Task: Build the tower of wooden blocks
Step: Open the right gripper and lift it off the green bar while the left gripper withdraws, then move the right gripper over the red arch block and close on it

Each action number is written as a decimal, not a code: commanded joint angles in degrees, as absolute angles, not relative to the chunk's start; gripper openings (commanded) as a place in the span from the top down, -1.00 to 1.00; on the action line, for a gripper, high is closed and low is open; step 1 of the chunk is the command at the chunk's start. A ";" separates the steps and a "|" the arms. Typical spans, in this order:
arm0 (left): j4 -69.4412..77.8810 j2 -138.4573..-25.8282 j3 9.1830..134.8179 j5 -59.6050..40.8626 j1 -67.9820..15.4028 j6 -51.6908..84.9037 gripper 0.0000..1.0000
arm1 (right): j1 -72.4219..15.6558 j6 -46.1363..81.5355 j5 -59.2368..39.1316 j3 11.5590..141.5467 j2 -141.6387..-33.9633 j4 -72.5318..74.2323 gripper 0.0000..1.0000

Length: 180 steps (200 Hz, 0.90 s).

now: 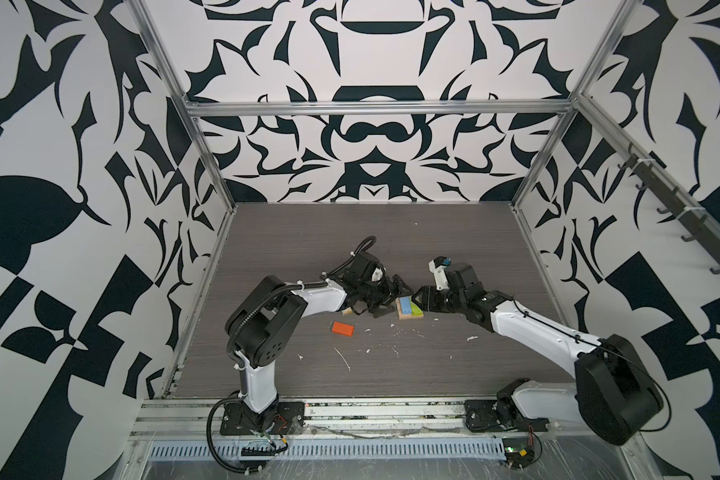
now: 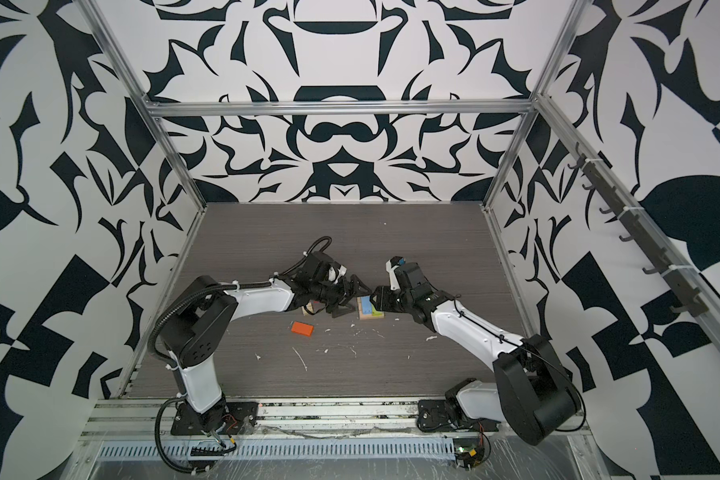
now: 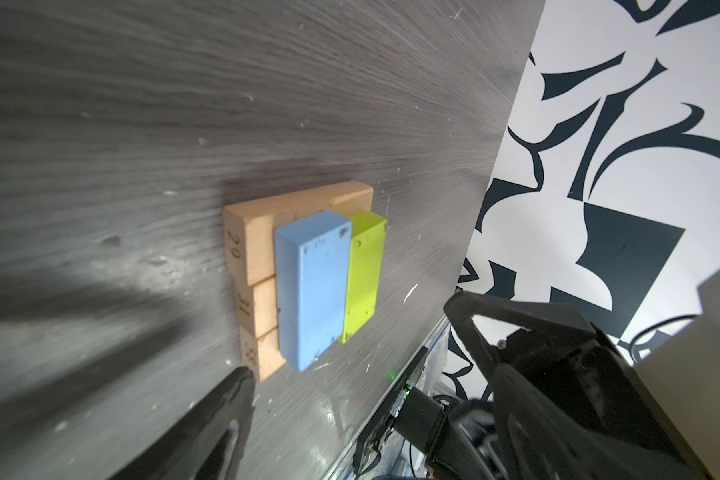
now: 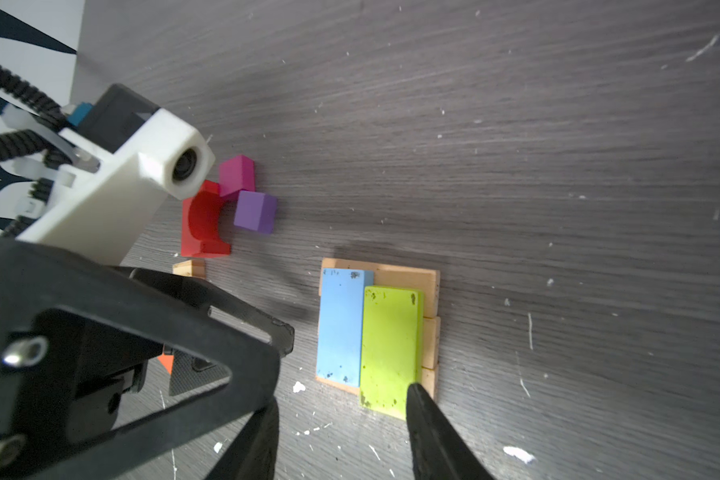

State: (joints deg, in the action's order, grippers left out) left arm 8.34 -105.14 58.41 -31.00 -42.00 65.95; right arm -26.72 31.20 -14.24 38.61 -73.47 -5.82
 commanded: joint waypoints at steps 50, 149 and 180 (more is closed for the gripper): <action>-10.30 -95.56 62.66 -26.17 -40.22 55.97 -0.86 | -26.72 28.78 -13.33 44.63 -67.86 -9.92 -0.14; -28.88 -81.69 61.46 -19.78 -28.34 43.48 -0.90 | -32.17 22.59 -14.72 57.85 -76.92 -17.80 -0.47; -31.90 -77.33 59.24 -19.56 -23.55 41.22 -0.92 | -38.10 20.71 -9.85 63.48 -82.40 -20.47 -0.54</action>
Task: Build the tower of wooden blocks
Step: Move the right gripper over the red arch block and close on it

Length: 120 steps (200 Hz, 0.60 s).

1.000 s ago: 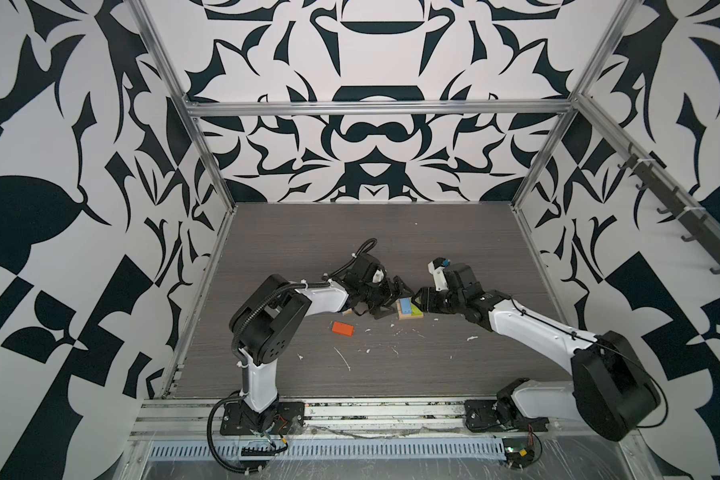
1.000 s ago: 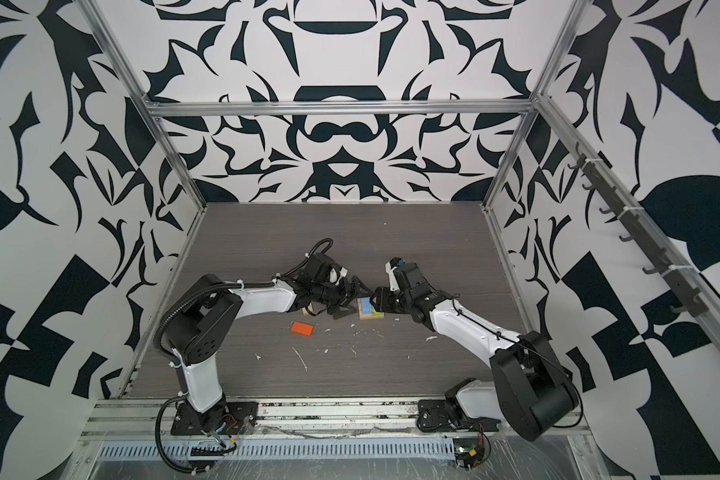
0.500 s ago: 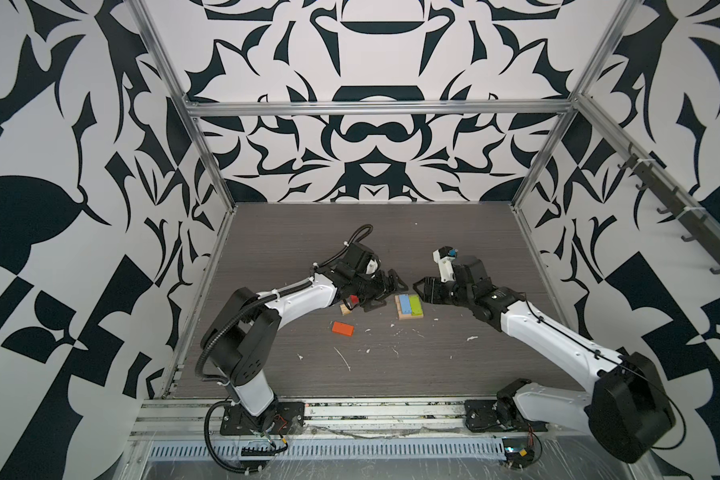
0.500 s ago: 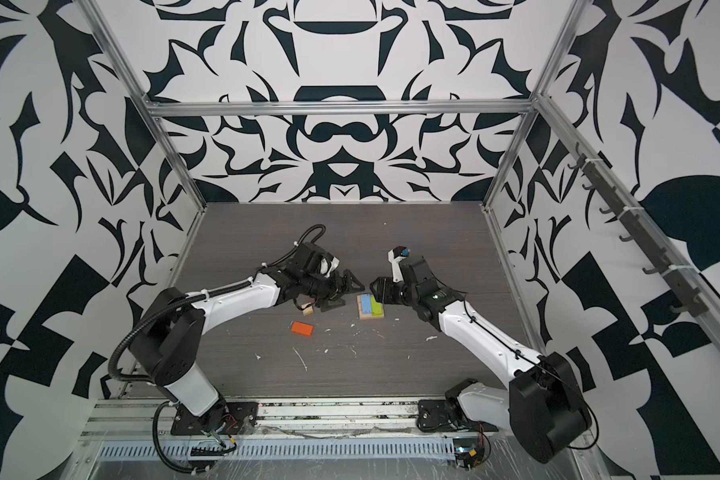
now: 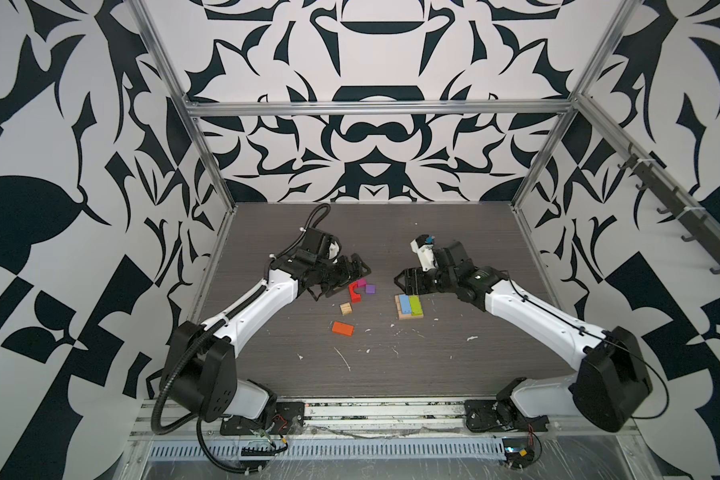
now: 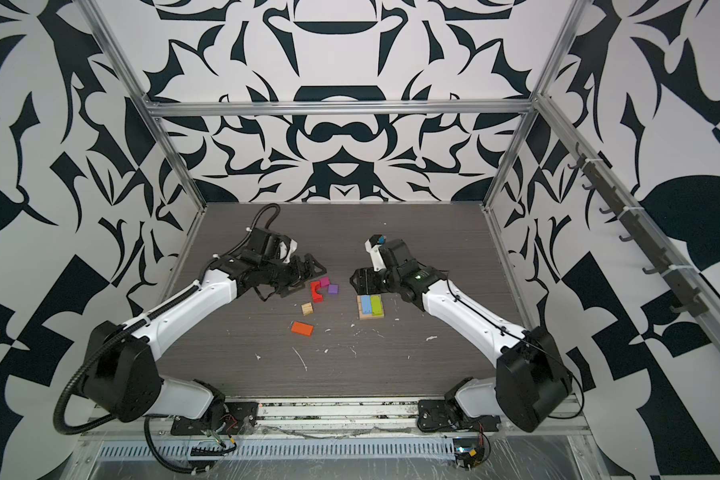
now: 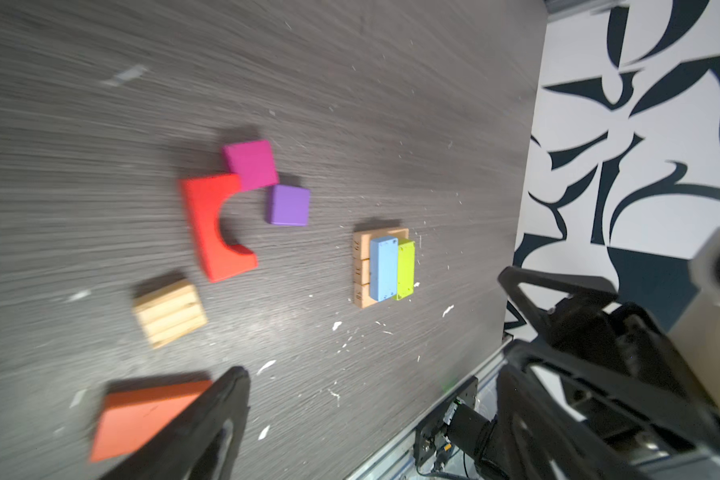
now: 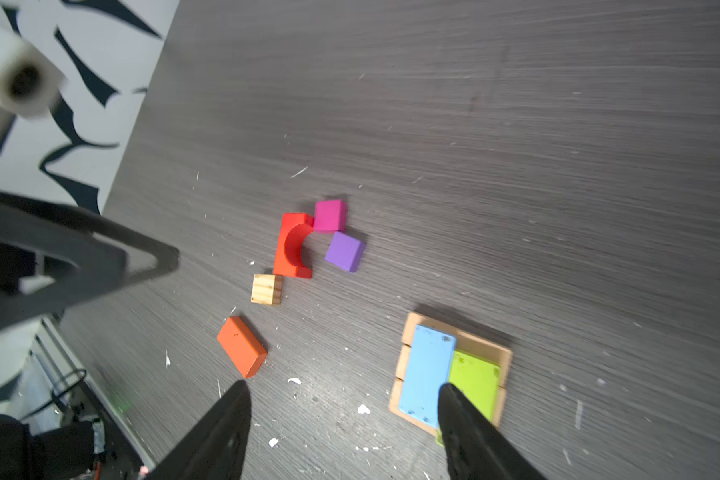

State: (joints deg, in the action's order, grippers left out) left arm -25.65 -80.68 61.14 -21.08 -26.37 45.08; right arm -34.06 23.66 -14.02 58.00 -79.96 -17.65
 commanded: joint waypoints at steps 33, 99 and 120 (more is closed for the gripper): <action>-35.46 -73.81 57.34 -19.30 -18.16 38.66 -0.93 | -42.97 20.53 -6.08 68.25 -87.71 -22.31 -0.60; -33.80 -71.02 51.92 -21.84 -13.62 39.85 -0.92 | -47.04 25.14 -3.20 75.14 -97.47 -20.52 -0.43; -33.81 -70.49 51.33 -21.53 -13.47 40.08 -0.92 | -47.48 25.05 -1.89 79.05 -101.45 -21.77 -0.32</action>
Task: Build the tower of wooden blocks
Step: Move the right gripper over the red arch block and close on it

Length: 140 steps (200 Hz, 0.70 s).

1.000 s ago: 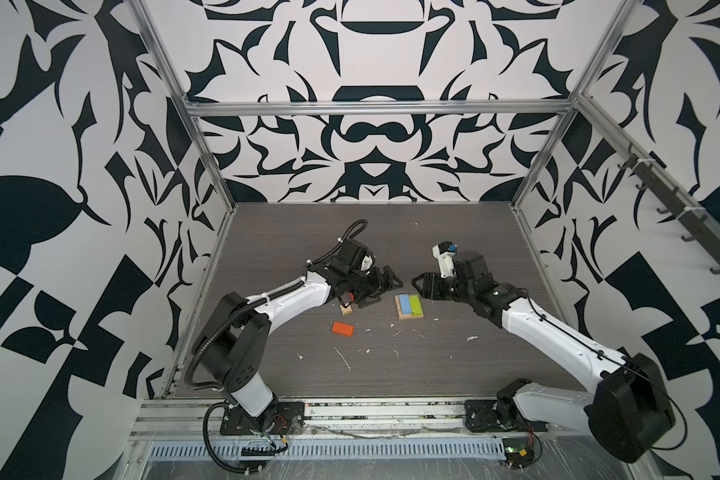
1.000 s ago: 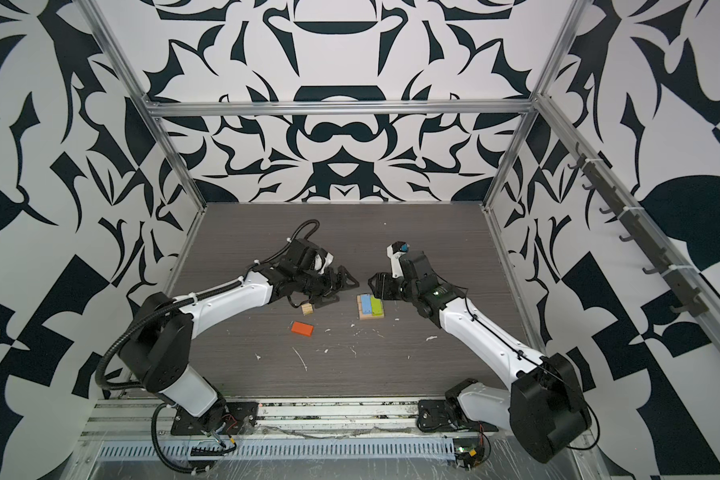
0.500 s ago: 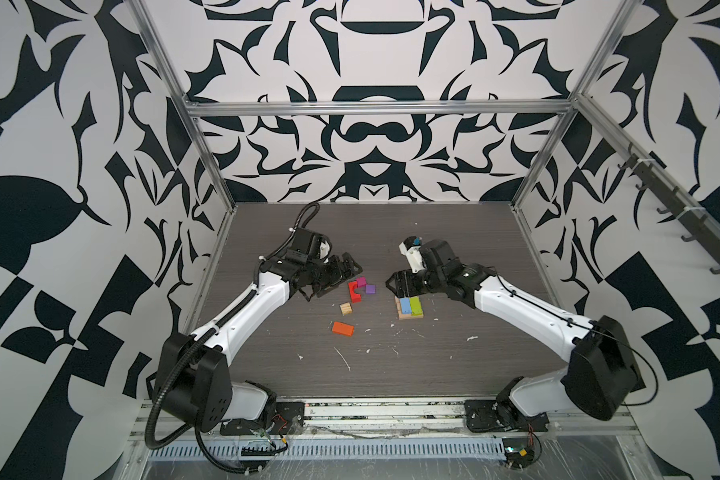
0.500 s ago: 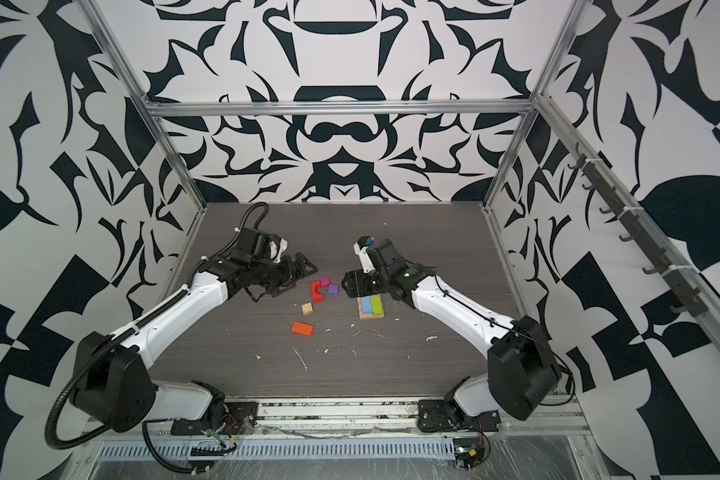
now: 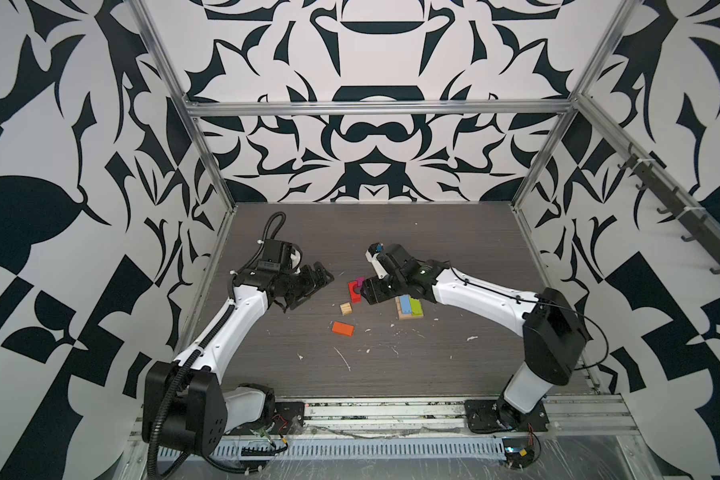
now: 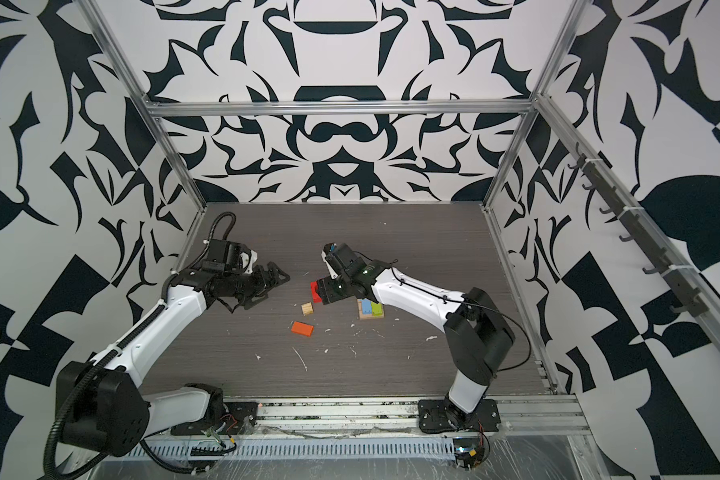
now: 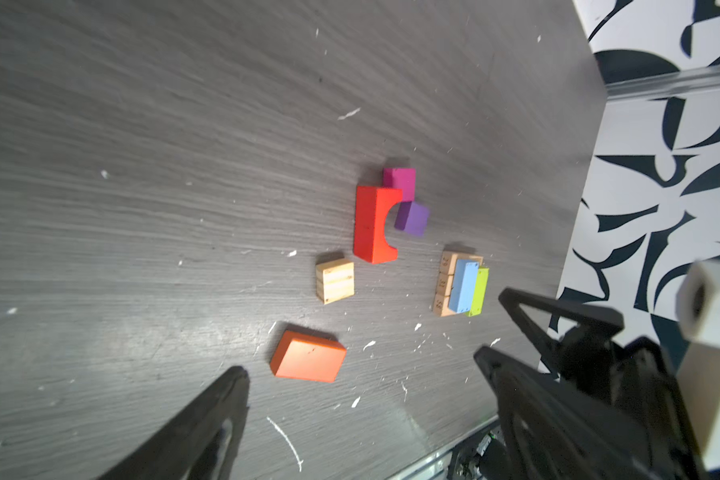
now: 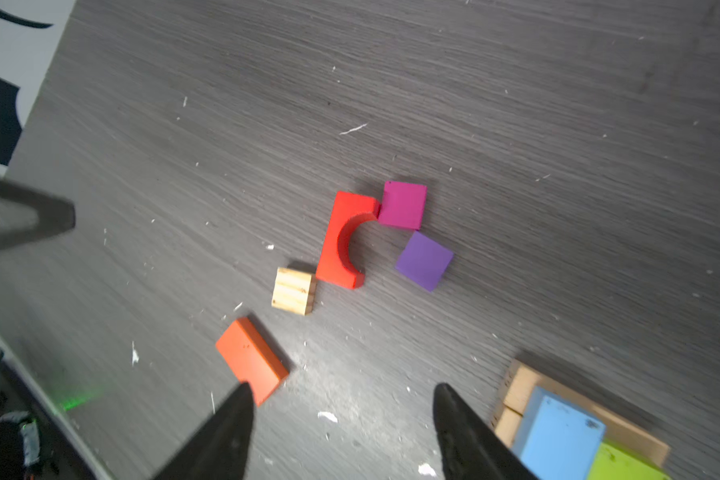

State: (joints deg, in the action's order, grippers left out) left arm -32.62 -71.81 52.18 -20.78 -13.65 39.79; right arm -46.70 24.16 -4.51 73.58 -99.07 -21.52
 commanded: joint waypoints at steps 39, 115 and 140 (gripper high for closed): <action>-35.30 -68.83 50.72 -21.18 -12.79 39.06 -0.92 | -48.06 24.35 -1.24 86.63 -109.35 -24.08 -0.15; -36.18 -66.21 48.34 -22.75 -10.55 38.19 -0.93 | -49.85 25.66 1.70 96.87 -120.41 -29.51 -0.01; -36.38 -66.19 48.35 -22.82 -10.37 37.80 -0.93 | -50.22 26.05 2.11 98.38 -122.44 -30.45 0.03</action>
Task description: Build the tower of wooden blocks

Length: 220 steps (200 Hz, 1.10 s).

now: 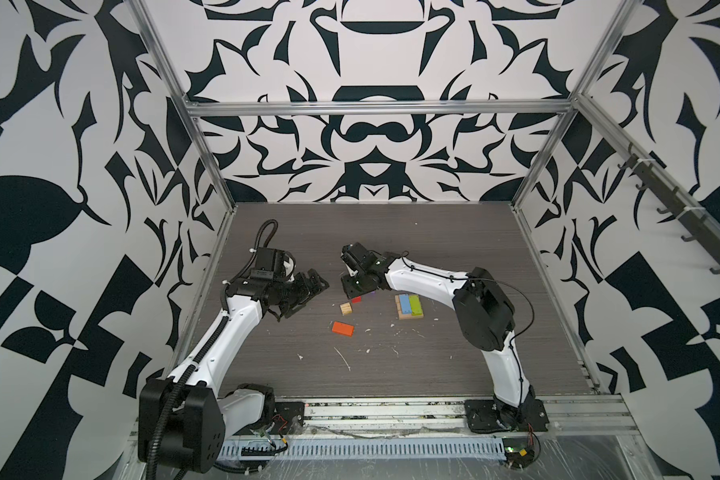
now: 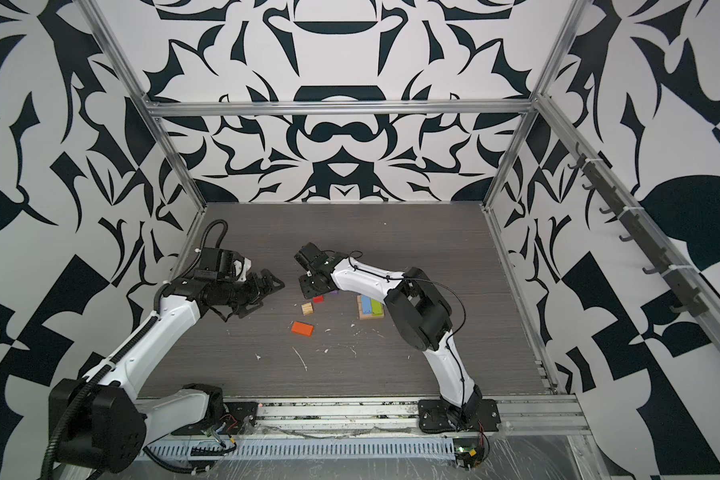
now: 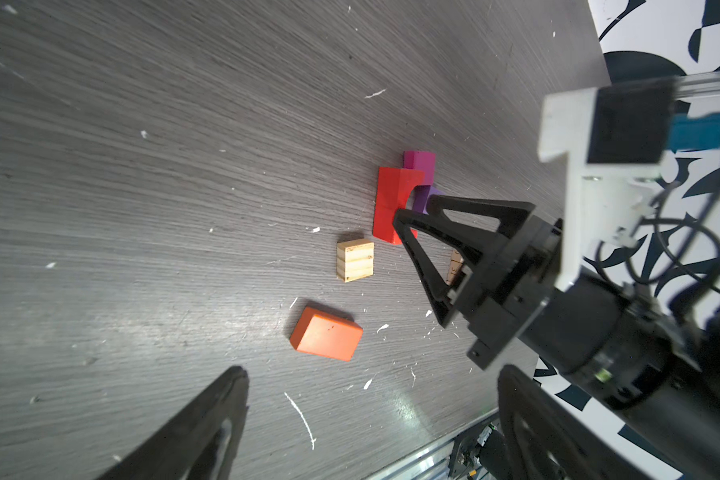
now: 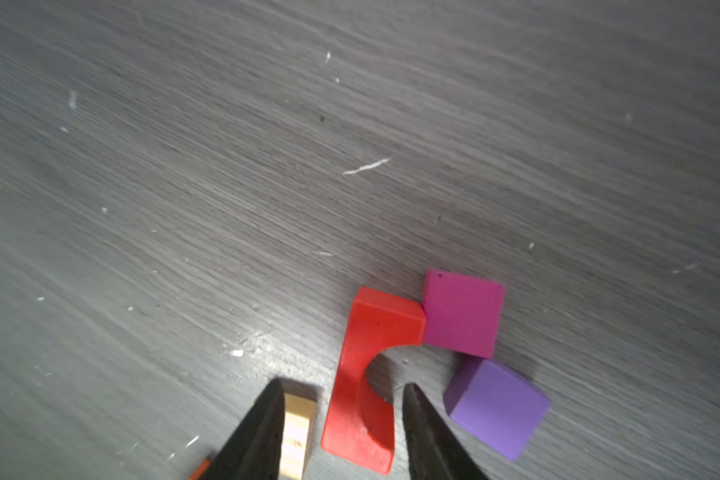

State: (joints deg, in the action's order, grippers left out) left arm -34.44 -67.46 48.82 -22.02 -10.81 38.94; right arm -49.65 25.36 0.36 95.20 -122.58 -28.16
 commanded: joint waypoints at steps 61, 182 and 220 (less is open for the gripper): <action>-36.18 -66.03 48.23 -23.51 -10.06 37.39 -0.93 | -51.09 26.21 4.50 101.43 -126.06 -33.33 0.15; -36.29 -63.83 47.86 -23.08 -9.05 37.09 -0.99 | -51.33 25.28 4.75 96.91 -120.75 -28.35 0.63; -34.56 -63.45 47.20 -24.24 -8.87 37.26 -0.99 | -51.32 25.24 3.26 92.60 -114.12 -25.58 0.73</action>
State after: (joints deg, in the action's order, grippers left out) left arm -34.63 -64.42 48.34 -23.03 -9.28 37.82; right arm -51.03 25.39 4.51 93.76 -120.46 -29.06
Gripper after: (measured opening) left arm 0.995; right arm 0.142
